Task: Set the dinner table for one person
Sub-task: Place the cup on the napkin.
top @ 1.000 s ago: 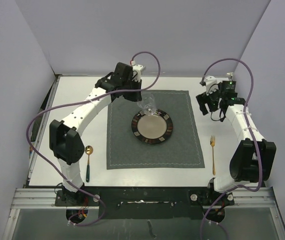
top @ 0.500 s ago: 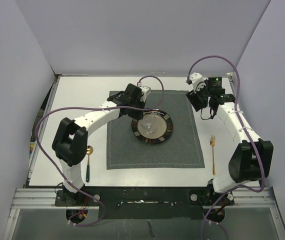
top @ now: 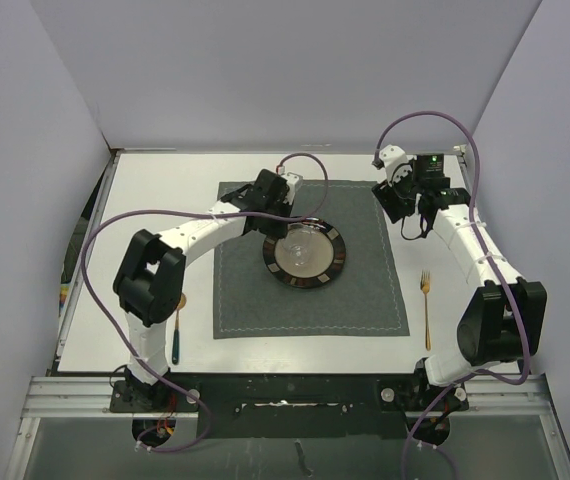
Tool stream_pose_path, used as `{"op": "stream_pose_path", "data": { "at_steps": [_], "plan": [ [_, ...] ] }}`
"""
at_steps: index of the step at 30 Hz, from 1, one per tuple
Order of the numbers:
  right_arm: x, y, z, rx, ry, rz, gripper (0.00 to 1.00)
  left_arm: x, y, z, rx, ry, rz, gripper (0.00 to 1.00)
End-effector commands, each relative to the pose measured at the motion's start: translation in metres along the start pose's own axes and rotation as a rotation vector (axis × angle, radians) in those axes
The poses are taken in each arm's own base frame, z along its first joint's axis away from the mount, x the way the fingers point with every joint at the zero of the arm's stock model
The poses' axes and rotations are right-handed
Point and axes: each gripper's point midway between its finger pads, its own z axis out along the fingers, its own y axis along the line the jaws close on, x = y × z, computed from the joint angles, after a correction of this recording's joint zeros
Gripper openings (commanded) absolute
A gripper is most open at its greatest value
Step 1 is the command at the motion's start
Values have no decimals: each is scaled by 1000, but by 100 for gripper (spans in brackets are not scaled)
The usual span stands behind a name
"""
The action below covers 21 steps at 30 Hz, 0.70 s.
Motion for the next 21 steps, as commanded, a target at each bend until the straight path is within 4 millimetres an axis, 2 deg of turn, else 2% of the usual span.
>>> {"op": "stream_pose_path", "data": {
  "at_steps": [1,6,9,16,19,20,21],
  "plan": [
    [-17,-15,-19,68,-62,-15,60,-34,-8,13,16,-100,-13,0],
    [-16,-17,-20,76,-62,-18,63,-41,-11,18,21,-108,-11,1],
    [-17,-14,-19,65,-66,-18,70,-45,-12,16,20,-119,-9,12],
    [-19,-12,-18,59,-68,-15,74,-49,-10,5,5,-132,10,33],
    [-20,-12,-19,57,-74,-7,72,-50,-10,1,2,-138,18,54],
    [-20,-11,-19,53,-75,-4,71,-50,-10,-1,2,-140,20,81],
    [-21,-10,-19,51,-78,-1,71,-51,-10,-2,0,-143,21,96]
  ]
}}
